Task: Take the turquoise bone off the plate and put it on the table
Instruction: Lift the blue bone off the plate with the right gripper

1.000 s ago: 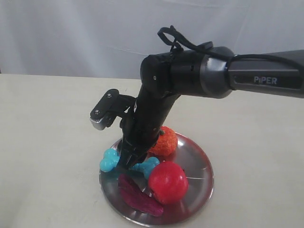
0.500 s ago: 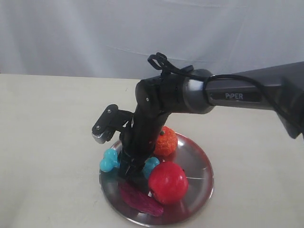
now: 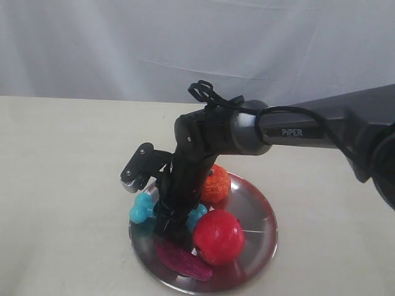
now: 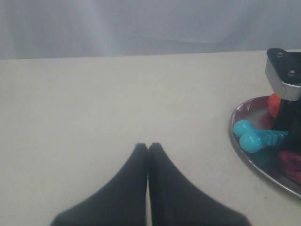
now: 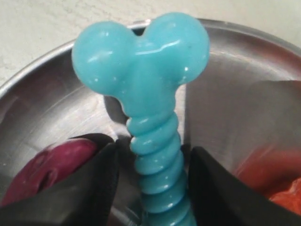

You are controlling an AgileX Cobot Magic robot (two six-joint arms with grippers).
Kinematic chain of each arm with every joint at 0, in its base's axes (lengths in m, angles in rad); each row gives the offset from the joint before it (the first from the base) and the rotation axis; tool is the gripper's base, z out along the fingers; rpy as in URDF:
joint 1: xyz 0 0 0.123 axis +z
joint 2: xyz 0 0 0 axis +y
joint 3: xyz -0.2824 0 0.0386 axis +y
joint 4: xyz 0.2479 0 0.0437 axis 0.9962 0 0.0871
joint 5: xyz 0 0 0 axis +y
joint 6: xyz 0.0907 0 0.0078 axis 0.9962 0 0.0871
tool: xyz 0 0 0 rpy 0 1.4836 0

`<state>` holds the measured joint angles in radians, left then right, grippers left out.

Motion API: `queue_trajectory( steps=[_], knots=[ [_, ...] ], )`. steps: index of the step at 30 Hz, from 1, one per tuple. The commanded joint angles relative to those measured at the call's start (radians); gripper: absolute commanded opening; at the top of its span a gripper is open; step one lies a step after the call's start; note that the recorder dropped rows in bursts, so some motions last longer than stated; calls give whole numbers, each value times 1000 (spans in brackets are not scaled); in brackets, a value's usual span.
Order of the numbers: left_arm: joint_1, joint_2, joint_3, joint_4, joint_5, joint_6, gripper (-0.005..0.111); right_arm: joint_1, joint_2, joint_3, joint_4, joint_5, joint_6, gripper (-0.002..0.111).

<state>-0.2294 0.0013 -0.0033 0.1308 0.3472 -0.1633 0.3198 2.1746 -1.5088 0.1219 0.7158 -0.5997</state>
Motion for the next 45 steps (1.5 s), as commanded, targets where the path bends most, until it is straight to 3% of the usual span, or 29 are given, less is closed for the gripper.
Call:
queue_trajectory(
  steps=[1,7,14,28,45],
  knots=[
    [-2,-1,3,1,-1,-2,0,0,5,-2,0,-1,0,41],
    [-2,-1,3,1,-1,-2,0,0,5,-2,0,-3,0,34],
    [-2,-1,3,1,-1,-2,0,0,5,-2,0,-3,2,0],
    [-2,-1,3,1,-1,-2,0,0,-13,-2,0,-3,2,0],
    [-2,-1,3,1,-1,-2,0,0,-187,-2,-42,112,38,0]
  ],
)
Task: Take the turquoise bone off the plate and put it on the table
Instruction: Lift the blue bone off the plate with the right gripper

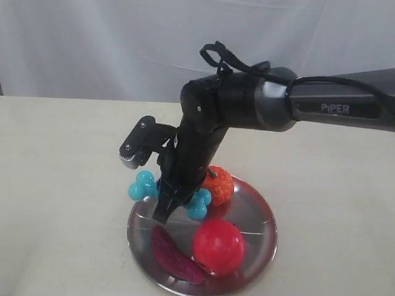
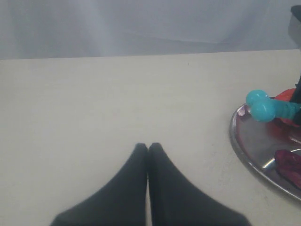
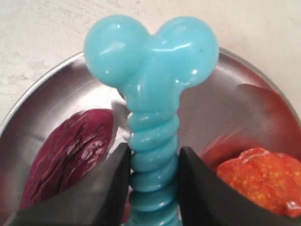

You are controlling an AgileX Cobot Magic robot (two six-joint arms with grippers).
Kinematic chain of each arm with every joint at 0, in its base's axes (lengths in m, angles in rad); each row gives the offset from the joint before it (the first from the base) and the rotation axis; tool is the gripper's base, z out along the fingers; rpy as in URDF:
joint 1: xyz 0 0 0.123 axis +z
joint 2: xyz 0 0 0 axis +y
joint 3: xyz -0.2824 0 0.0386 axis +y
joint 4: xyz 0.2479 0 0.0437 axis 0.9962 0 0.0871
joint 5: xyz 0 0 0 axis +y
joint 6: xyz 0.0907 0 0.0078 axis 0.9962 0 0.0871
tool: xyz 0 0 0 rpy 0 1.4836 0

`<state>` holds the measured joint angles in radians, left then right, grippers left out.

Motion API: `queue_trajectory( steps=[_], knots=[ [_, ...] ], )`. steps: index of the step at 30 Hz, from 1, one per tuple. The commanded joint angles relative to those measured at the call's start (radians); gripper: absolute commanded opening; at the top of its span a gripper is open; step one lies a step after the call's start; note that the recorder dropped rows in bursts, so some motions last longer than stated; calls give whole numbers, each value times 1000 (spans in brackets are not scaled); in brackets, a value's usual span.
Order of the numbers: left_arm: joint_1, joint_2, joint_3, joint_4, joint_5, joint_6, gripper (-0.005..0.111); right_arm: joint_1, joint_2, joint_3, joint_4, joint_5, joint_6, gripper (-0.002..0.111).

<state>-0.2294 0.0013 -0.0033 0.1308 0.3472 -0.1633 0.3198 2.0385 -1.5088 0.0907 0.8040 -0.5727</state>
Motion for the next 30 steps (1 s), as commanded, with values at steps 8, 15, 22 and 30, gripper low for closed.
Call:
queue_trajectory(
  steps=[8,15,22,30],
  knots=[
    [-2,-1,3,1,-1,-2,0,0,-152,-2,-13,88,100,-1],
    [-2,-1,3,1,-1,-2,0,0,-208,-2,-68,160,304,-1],
    [-2,-1,3,1,-1,-2,0,-27,-230,-2,-152,275,460,-1],
    [-2,-1,3,1,-1,-2,0,-185,-323,-2,-147,318,615,-1]
  ],
)
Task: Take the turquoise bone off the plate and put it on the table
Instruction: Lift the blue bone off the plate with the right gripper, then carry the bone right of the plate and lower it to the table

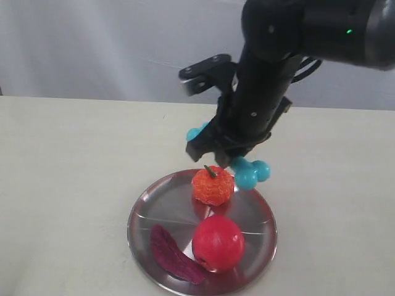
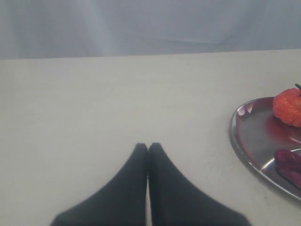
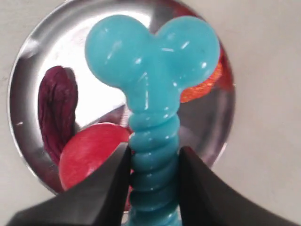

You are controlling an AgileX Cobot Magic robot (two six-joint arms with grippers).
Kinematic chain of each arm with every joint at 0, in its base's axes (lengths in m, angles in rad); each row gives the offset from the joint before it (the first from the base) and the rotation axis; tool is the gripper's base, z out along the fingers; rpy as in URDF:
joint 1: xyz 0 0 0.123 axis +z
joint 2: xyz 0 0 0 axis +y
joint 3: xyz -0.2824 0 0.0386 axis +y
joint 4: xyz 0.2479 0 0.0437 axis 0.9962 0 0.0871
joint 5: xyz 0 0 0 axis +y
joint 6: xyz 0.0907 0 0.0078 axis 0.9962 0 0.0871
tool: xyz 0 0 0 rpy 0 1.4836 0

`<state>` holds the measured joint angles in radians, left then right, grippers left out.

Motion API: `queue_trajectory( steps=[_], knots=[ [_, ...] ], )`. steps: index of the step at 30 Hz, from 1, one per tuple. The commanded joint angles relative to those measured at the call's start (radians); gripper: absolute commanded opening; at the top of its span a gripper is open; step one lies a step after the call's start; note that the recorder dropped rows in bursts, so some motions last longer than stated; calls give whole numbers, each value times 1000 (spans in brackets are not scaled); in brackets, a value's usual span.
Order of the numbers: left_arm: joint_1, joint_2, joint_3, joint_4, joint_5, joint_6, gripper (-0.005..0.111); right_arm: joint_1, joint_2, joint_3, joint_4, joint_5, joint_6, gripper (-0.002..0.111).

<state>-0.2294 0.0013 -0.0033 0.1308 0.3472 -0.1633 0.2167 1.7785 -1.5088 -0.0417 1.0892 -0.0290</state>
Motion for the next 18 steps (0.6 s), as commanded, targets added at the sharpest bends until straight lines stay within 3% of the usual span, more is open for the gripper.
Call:
queue_trajectory(
  steps=[1,10,18],
  knots=[
    [-2,-1,3,1,-1,-2,0,-100,-75,-2,-15,46,78,-1],
    [-2,-1,3,1,-1,-2,0,-274,-212,109,-15,87,134,-1],
    [-2,-1,3,1,-1,-2,0,-345,-269,393,-20,-95,198,-1]
  ],
)
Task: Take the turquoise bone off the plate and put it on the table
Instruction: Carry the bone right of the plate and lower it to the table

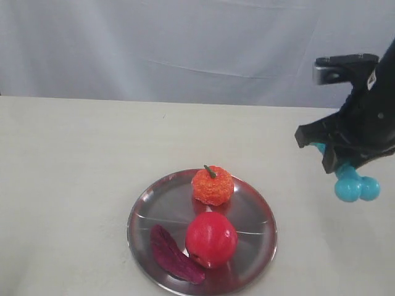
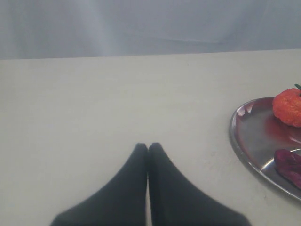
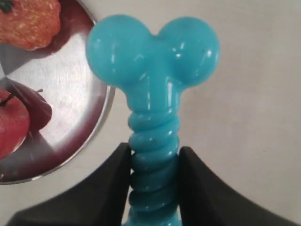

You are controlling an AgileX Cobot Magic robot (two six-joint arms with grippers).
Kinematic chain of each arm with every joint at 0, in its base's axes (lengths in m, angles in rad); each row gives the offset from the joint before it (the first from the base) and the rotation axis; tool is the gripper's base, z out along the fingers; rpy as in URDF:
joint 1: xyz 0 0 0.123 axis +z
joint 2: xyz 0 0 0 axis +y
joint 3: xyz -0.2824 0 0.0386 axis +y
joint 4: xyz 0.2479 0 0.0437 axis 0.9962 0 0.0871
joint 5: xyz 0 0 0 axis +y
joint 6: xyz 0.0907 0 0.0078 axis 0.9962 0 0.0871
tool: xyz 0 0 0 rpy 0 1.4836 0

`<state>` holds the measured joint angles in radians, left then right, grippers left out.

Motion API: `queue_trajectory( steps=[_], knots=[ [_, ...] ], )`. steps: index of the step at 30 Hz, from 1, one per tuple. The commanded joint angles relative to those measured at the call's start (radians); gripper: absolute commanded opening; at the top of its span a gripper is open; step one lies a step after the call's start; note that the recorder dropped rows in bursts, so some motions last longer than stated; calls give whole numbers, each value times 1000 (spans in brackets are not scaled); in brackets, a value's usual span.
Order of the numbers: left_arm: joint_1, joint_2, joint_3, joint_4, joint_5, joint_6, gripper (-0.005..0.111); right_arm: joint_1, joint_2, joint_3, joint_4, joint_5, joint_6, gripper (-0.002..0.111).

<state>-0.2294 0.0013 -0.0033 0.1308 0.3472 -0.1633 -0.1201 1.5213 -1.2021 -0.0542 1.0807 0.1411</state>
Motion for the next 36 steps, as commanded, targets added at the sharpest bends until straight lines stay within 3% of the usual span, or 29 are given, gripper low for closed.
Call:
queue_trajectory(
  steps=[1,6,13,36],
  knots=[
    [-2,-1,3,1,-1,-2,0,-8,-11,119,-3,-137,43,-1],
    [-2,-1,3,1,-1,-2,0,-8,33,236,-3,-282,107,-1],
    [-2,-1,3,1,-1,-2,0,-6,163,250,11,-357,131,-1],
    [-2,-1,3,1,-1,-2,0,-6,269,261,11,-463,136,-1]
  ],
)
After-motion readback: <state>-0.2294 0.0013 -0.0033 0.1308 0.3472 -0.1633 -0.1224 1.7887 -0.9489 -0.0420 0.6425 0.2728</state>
